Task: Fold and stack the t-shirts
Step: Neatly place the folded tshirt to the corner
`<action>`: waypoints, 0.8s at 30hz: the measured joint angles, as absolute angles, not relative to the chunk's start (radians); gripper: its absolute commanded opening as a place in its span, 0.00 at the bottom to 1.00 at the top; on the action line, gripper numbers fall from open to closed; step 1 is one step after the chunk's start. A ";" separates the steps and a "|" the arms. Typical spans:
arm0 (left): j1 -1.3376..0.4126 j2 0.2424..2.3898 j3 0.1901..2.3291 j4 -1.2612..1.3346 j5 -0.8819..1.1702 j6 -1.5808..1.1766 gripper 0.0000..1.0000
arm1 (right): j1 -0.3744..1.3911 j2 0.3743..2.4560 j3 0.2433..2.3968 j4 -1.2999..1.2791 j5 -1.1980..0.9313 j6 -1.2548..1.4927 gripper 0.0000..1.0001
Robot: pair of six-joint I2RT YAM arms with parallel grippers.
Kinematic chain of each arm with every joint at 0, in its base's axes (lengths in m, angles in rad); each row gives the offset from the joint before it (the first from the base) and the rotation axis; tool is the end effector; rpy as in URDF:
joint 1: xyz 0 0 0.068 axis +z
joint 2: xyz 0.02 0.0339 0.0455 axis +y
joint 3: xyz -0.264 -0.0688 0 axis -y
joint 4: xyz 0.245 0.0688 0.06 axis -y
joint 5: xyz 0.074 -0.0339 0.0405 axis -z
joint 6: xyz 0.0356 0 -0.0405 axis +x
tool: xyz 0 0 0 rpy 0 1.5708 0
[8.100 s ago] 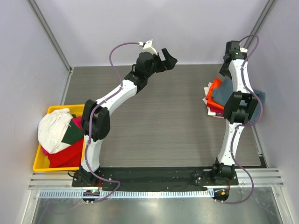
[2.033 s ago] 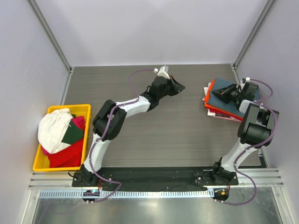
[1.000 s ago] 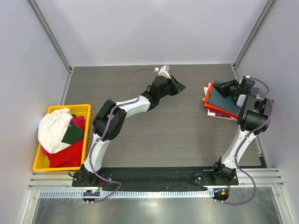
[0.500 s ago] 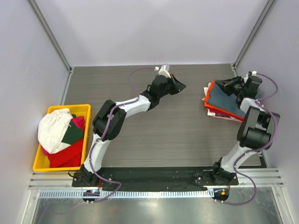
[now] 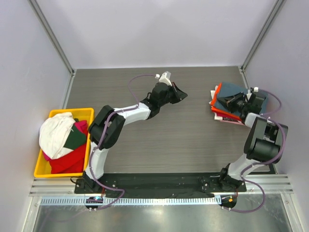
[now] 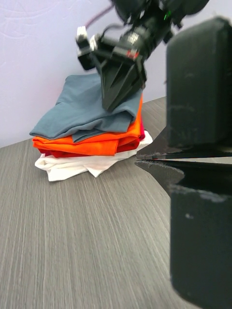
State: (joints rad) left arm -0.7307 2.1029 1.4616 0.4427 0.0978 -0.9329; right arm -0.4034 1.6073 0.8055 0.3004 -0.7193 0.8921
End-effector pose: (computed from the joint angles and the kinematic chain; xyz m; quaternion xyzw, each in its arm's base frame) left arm 0.3651 -0.3319 0.2209 -0.0472 0.7720 -0.4932 0.3982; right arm 0.3141 -0.1086 0.1945 0.3429 0.7505 0.4092 0.3895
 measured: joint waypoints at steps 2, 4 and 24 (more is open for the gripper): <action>-0.730 2.080 1.435 0.448 0.097 -0.932 0.00 | -0.410 1.674 0.793 0.371 -0.727 0.904 0.01; -0.728 2.067 1.423 0.454 0.097 -0.931 0.00 | -0.417 1.736 0.784 0.409 -0.733 0.916 0.01; -0.720 2.057 1.418 0.458 0.094 -0.908 0.00 | -0.656 1.489 0.694 0.573 -0.724 1.032 0.01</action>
